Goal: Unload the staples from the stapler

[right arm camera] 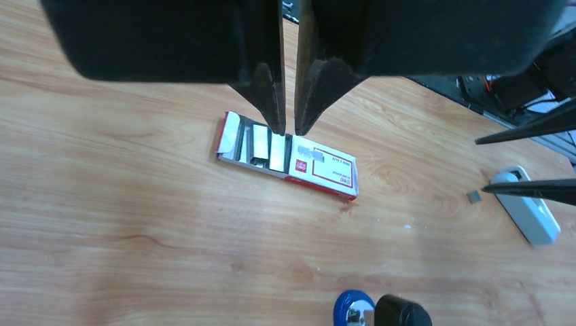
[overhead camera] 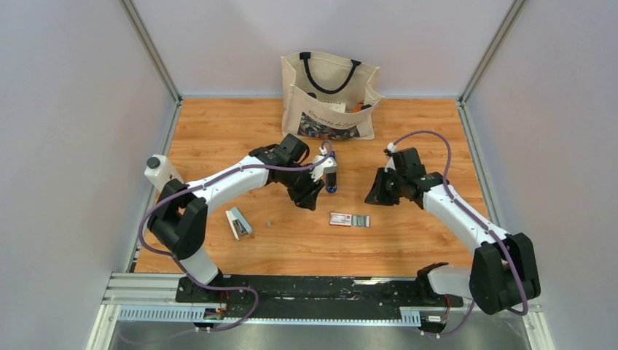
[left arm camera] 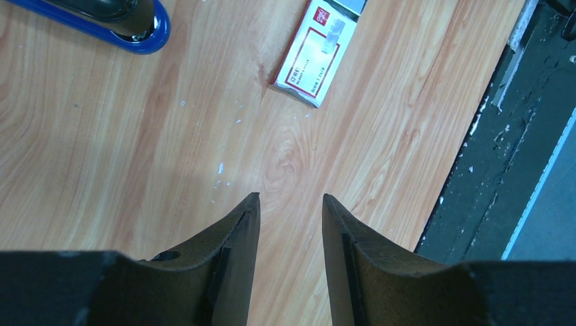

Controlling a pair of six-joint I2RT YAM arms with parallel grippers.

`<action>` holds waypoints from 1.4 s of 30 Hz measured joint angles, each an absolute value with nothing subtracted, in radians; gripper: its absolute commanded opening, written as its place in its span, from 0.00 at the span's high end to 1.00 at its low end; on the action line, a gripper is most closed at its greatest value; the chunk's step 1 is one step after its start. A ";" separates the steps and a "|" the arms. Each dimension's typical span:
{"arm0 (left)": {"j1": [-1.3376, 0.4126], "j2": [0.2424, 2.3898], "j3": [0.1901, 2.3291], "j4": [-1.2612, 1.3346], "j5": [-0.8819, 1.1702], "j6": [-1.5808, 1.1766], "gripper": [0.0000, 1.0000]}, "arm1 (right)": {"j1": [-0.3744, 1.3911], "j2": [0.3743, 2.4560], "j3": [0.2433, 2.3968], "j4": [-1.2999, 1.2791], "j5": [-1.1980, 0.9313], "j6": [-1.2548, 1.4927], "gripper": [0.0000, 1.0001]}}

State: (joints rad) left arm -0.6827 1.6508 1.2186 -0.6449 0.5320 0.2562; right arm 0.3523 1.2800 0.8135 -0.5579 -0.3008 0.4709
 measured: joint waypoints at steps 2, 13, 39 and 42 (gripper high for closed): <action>-0.692 1.665 1.221 -0.647 0.527 0.260 0.53 | 0.319 1.254 0.809 -0.559 -0.299 0.478 0.89; -0.723 1.752 1.250 -0.665 0.453 0.258 0.52 | 0.192 1.247 0.583 -0.521 -0.379 0.527 0.80; -0.825 1.888 1.336 -0.669 0.232 0.231 0.50 | 0.119 1.372 0.503 -0.236 -0.578 0.591 0.88; -0.832 1.900 1.338 -0.671 0.224 0.231 0.50 | 0.118 1.372 0.498 -0.218 -0.583 0.598 0.89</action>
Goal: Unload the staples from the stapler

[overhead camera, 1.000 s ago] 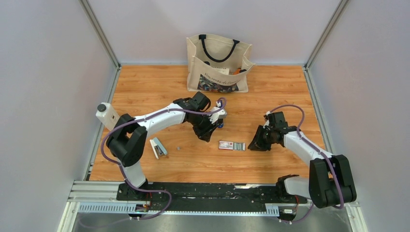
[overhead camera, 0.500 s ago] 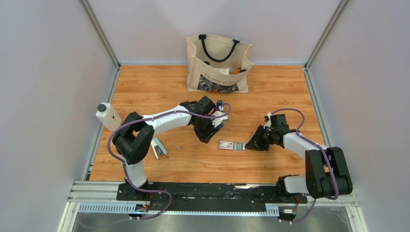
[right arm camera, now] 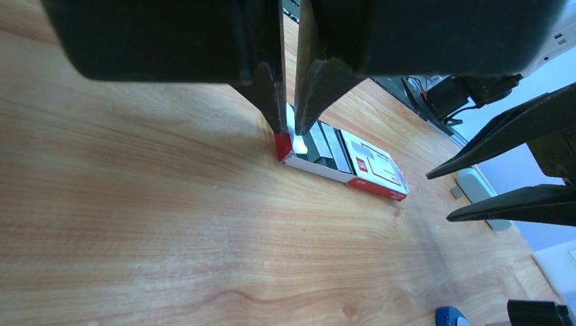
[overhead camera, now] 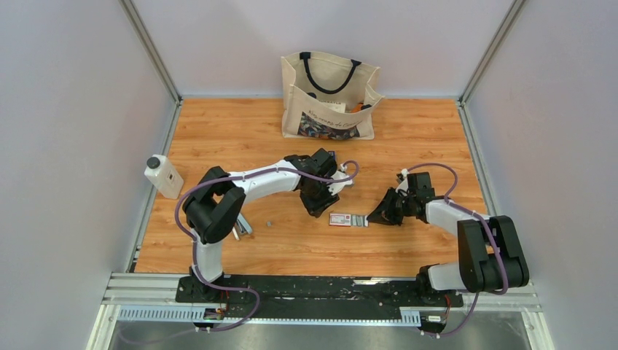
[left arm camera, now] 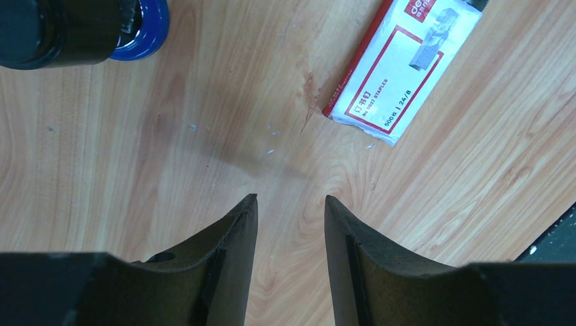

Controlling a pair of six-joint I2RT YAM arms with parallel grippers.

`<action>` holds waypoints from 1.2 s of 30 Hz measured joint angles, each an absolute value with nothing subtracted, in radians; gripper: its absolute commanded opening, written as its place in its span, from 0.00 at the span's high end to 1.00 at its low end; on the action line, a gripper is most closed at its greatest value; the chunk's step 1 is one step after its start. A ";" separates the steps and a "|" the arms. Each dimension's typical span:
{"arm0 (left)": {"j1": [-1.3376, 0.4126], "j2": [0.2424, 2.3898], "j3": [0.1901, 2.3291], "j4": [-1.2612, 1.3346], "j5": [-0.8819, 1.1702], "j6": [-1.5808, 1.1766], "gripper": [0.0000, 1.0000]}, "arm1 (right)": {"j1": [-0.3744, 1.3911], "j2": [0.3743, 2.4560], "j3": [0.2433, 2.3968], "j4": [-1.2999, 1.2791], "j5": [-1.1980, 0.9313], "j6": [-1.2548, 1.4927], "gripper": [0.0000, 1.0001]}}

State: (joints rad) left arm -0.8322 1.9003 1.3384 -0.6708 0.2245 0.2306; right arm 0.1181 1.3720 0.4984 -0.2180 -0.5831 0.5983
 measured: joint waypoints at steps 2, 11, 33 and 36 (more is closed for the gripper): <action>-0.836 1.908 1.338 -0.672 0.220 0.231 0.50 | 0.118 1.373 0.488 -0.204 -0.590 0.606 0.89; -0.856 1.927 1.362 -0.677 0.203 0.234 0.49 | 0.116 1.381 0.470 -0.192 -0.604 0.614 0.90; -0.886 1.953 1.378 -0.670 0.196 0.253 0.50 | 0.157 1.390 0.470 -0.171 -0.612 0.645 0.91; -0.891 1.953 1.378 -0.669 0.192 0.258 0.50 | 0.170 1.393 0.470 -0.166 -0.612 0.653 0.91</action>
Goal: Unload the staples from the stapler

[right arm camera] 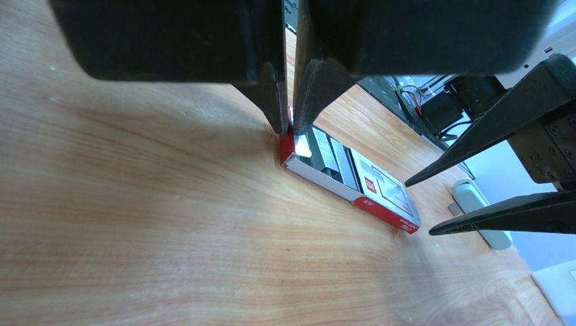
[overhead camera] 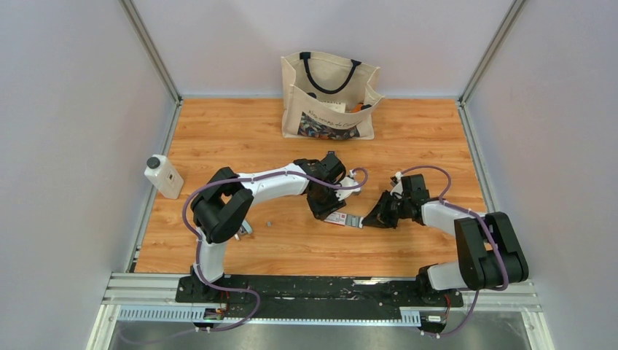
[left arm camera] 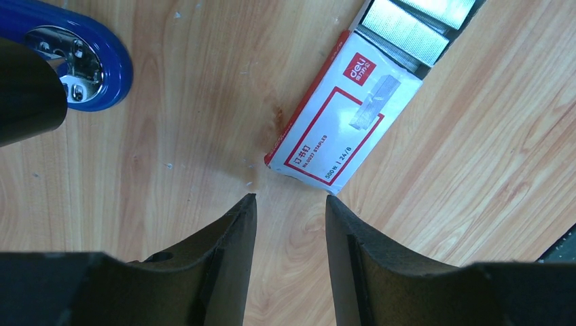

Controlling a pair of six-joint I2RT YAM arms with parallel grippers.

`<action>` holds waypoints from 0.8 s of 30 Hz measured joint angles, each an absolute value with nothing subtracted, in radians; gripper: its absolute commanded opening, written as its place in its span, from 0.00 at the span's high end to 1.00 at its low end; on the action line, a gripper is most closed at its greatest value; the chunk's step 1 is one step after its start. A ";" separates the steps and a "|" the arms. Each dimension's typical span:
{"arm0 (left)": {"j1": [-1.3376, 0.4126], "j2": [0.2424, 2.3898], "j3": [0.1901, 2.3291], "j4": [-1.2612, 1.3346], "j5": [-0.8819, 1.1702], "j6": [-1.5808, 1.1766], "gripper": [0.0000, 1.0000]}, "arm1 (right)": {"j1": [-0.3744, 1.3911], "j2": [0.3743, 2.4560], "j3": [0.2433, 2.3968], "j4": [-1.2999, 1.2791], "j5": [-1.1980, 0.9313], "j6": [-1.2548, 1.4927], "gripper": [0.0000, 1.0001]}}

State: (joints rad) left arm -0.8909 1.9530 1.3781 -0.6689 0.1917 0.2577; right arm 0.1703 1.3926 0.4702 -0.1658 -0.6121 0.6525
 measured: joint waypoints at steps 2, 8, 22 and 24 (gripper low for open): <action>-0.892 1.953 1.378 -0.669 0.189 0.263 0.50 | 0.177 1.394 0.472 -0.165 -0.612 0.658 0.91; -0.894 1.953 1.377 -0.663 0.188 0.284 0.50 | 0.188 1.409 0.484 -0.162 -0.610 0.663 0.91; -0.895 1.953 1.362 -0.661 0.207 0.325 0.50 | 0.216 1.460 0.548 -0.158 -0.592 0.666 0.91; -0.895 1.953 1.356 -0.661 0.208 0.332 0.50 | 0.221 1.463 0.549 -0.159 -0.591 0.665 0.91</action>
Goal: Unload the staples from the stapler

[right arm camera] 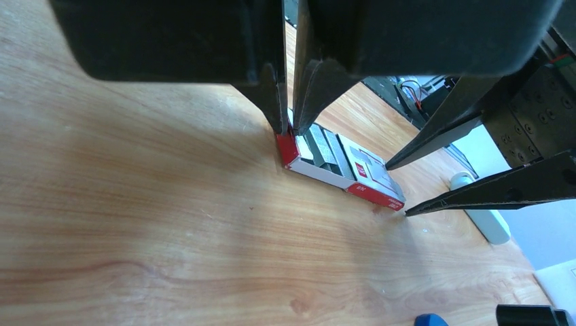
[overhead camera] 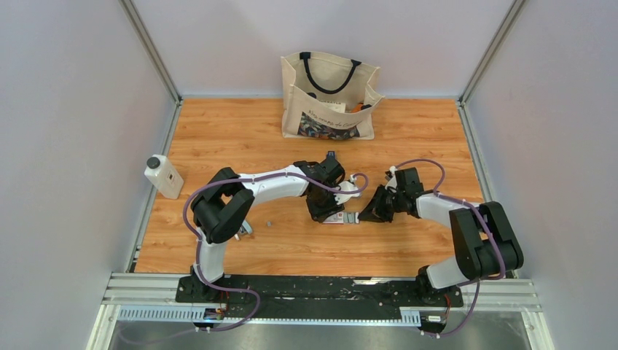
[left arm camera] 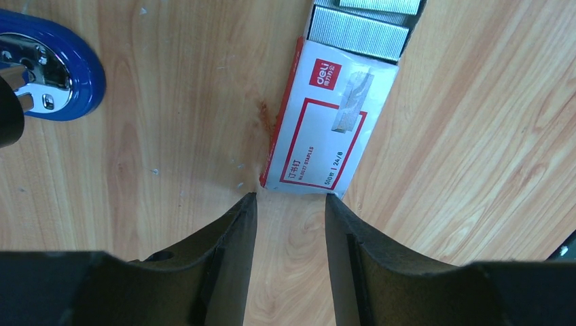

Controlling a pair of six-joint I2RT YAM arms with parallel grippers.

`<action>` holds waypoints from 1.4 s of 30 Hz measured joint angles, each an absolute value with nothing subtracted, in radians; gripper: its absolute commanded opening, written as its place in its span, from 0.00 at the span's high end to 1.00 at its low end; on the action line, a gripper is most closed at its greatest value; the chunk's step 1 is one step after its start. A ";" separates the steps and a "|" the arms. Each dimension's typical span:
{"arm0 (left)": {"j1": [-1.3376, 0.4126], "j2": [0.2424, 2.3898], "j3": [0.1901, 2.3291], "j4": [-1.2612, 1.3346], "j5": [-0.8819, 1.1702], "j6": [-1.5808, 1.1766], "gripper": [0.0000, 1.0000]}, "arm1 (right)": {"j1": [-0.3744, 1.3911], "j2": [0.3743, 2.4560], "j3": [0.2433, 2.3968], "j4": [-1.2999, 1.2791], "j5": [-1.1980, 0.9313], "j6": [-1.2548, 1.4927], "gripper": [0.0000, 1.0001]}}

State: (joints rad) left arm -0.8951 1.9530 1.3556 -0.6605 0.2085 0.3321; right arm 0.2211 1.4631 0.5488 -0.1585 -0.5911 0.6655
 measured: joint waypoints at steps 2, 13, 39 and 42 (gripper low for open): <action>-0.895 1.953 1.352 -0.662 0.209 0.340 0.50 | 0.225 1.469 0.549 -0.157 -0.588 0.666 0.91; -0.895 1.953 1.351 -0.662 0.212 0.344 0.50 | 0.284 1.490 0.575 -0.155 -0.572 0.671 0.91; -0.896 1.953 1.351 -0.662 0.216 0.344 0.51 | 0.366 1.538 0.587 -0.021 -0.579 0.741 0.84; -0.896 1.953 1.351 -0.662 0.216 0.344 0.51 | 0.366 1.543 0.580 0.003 -0.587 0.751 0.83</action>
State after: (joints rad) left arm -0.8955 1.9530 1.3510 -0.6624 0.2157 0.3439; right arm 0.3664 1.5429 0.5797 0.0032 -0.5869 0.7509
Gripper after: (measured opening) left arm 0.491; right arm 0.161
